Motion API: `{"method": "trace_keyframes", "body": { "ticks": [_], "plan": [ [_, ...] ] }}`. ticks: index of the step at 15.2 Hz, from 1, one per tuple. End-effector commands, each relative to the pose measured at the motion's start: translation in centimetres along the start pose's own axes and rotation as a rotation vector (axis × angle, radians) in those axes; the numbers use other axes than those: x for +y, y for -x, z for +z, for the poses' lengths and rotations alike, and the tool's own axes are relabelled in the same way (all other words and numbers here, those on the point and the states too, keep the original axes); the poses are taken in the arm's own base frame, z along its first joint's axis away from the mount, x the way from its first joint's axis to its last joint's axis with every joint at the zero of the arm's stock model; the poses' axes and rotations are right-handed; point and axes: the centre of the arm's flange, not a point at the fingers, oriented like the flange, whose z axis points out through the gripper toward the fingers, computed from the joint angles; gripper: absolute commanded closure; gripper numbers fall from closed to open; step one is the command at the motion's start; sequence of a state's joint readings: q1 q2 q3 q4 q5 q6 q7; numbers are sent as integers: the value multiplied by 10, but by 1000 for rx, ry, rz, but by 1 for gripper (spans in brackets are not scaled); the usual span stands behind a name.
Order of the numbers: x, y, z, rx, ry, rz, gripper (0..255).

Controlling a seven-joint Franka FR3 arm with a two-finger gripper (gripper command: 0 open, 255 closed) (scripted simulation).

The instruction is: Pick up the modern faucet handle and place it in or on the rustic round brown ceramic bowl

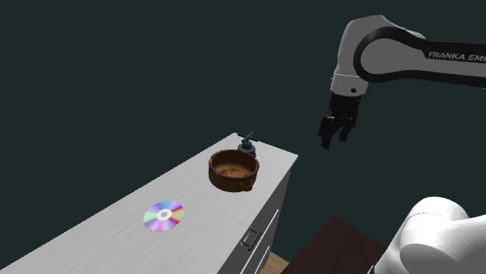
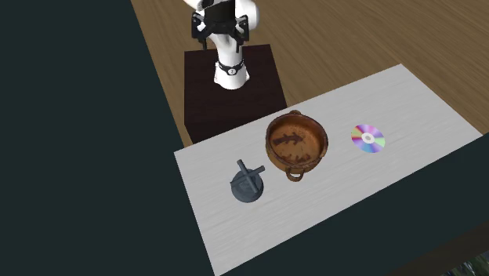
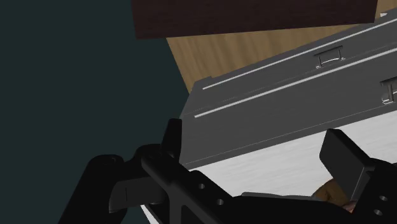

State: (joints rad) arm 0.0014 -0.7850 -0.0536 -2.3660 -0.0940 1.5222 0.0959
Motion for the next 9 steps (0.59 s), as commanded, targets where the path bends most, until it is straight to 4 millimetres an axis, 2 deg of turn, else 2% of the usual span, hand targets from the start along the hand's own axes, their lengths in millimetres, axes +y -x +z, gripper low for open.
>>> {"method": "trace_keyframes", "body": {
  "ticks": [1, 9],
  "plan": [
    [0, 0, 0, 0, 0, 0, 0],
    [-28, -99, 24, 5, 7, -25, 0]
  ]
}}
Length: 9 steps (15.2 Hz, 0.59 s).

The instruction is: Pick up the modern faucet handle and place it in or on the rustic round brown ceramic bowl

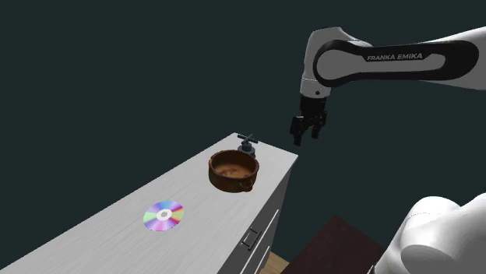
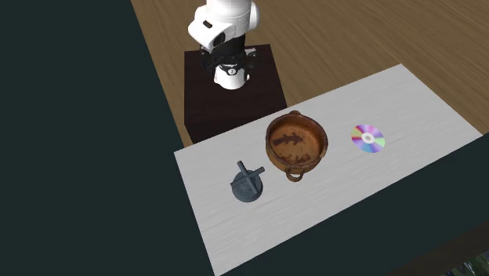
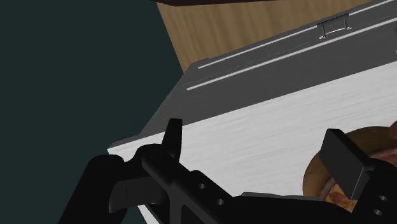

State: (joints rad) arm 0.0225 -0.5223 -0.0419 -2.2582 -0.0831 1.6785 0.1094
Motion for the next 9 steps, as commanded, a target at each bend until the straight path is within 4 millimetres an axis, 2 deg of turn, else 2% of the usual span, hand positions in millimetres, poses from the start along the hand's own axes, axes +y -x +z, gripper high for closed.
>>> {"method": "trace_keyframes", "body": {
  "ticks": [1, 9],
  "plan": [
    [-5, -25, 6, 2, 2, -7, 0],
    [-33, -123, 30, 7, 9, -32, 0]
  ]
}}
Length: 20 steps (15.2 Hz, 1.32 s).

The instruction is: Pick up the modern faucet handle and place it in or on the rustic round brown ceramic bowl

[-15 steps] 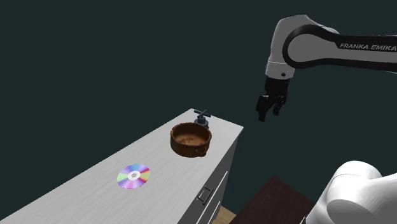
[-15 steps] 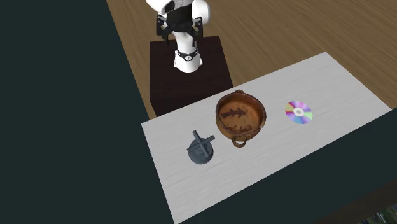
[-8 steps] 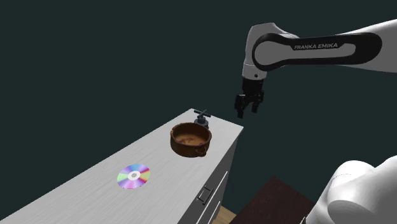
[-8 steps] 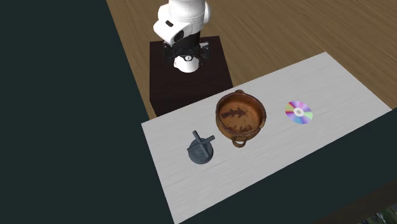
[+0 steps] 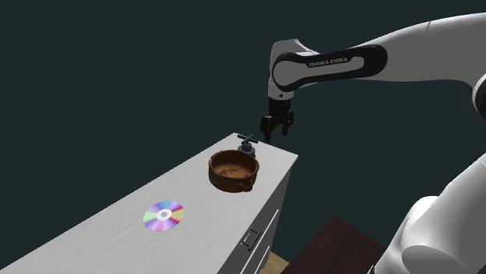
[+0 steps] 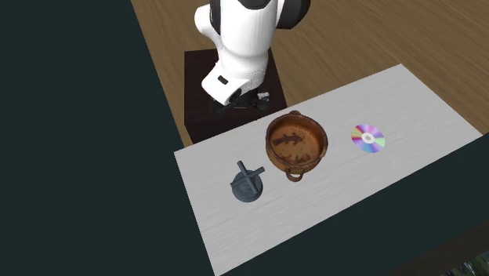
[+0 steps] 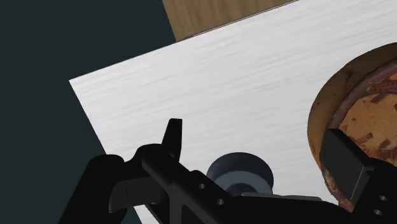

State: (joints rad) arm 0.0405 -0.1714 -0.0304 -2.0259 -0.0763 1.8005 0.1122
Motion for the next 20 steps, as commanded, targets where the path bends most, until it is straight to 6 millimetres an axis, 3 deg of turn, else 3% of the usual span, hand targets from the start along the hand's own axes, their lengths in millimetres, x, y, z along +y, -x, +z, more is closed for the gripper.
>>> {"method": "trace_keyframes", "body": {
  "ticks": [1, 10, 18, 20],
  "plan": [
    [-6, -23, 5, 2, 2, -6, 0],
    [-38, -134, 31, 8, 10, -34, 0],
    [-38, -135, 71, 8, 10, -34, 0],
    [-38, -135, 71, 8, 10, -34, 0]
  ]
}}
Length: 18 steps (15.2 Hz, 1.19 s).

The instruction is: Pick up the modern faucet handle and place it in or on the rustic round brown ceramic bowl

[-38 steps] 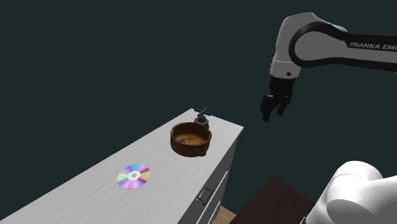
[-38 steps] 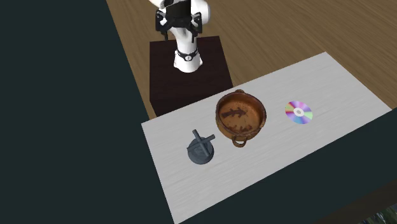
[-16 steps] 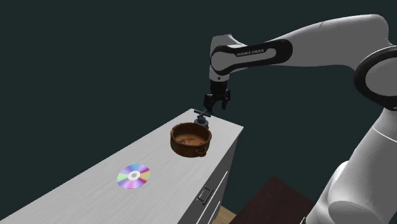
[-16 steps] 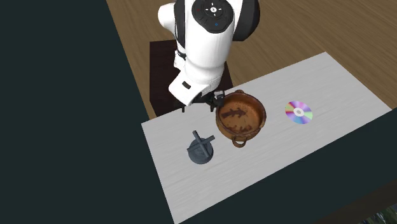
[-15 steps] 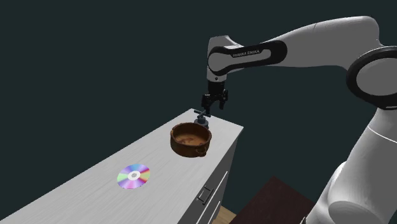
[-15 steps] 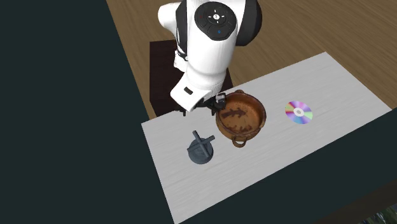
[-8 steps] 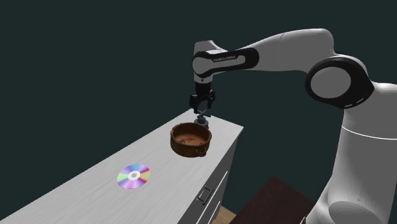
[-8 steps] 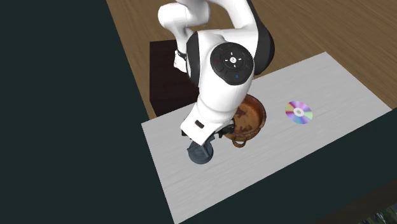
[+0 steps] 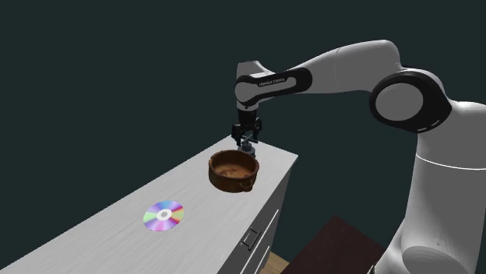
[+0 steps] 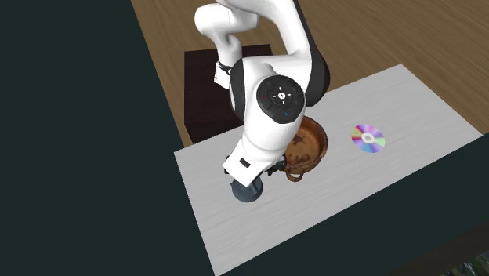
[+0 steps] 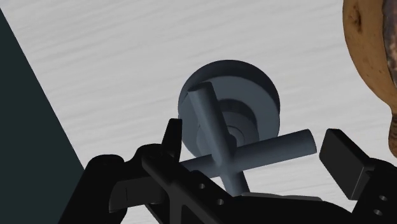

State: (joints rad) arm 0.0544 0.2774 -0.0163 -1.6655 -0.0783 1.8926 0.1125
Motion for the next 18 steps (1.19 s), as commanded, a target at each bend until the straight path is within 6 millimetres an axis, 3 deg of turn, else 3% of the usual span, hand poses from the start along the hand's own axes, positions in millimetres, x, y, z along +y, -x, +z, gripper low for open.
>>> {"method": "trace_keyframes", "body": {
  "ticks": [1, 6, 7, 16, 18],
  "plan": [
    [0, 1, 2, 1, 0, 0, 0],
    [0, 1, 2, 0, 0, 0, 0],
    [0, 1, 2, 0, 0, 0, 255],
    [0, 1, 2, 1, 0, 0, 255],
    [1, 1, -9, 1, 0, 0, 255]
  ]
}}
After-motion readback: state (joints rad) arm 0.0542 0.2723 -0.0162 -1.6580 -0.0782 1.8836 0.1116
